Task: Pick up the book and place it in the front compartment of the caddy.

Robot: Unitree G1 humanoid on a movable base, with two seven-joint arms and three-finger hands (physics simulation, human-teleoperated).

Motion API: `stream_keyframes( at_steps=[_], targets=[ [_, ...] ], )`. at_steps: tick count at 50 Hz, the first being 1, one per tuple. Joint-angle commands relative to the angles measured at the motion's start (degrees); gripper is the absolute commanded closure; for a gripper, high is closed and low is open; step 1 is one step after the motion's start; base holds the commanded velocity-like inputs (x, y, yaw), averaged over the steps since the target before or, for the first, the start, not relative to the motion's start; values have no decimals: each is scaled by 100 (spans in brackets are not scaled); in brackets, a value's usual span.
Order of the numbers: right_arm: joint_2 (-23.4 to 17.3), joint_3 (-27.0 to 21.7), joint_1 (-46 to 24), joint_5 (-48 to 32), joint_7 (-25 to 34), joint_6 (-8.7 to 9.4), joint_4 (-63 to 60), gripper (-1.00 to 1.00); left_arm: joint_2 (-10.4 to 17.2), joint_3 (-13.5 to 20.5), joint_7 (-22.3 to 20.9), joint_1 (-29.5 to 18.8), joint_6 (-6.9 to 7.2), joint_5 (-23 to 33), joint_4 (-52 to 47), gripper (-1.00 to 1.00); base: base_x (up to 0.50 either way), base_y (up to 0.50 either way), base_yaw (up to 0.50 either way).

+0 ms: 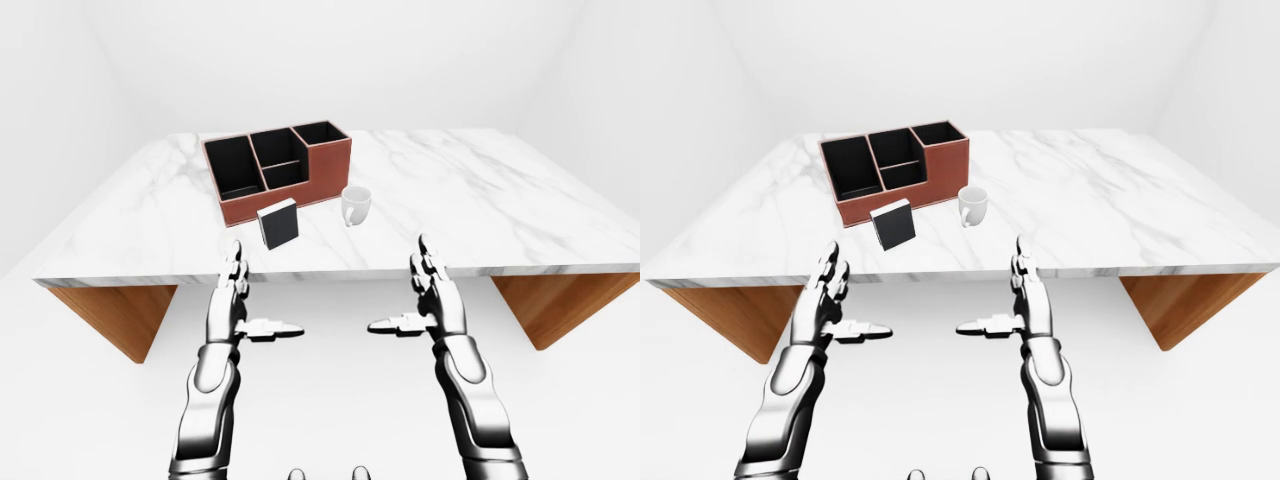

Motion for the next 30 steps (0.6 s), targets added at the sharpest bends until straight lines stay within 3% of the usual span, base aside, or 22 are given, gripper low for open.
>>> stream_keyframes(
  at_steps=[1,20,30],
  targets=[
    [-7,21,67,-35,28,0,-591,-100,38,66,-62,21,0,-38,-519,-100,0,0,0],
    [35,-14,169,166,171,0,-1611,-100,68,176,-194,45,0,7,-1423,-100,0,0,0],
    [14,14,229,253,208,0,-1791,-100,72,209,-228,35,0,19,-1530,-100,47,0,0]
  ],
)
